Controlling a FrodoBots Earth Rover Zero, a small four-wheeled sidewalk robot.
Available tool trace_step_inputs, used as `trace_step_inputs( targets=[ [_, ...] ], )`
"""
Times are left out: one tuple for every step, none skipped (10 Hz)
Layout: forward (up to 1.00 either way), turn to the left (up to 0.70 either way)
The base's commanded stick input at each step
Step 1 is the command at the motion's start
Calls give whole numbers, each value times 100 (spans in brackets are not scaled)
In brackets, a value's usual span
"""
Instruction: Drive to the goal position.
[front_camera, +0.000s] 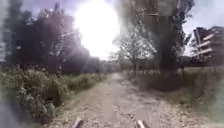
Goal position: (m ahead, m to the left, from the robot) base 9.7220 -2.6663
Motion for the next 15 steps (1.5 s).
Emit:
trace_step_inputs(
  targets=[
    [70,-19],
    [70,-35],
    [70,-35],
    [70,-35],
    [70,-3],
    [70,0],
    [70,0],
    [70,0],
    [70,0],
    [70,0],
    [70,0],
    [70,0],
    [70,0],
    [70,0],
    [70,0]
  ],
)
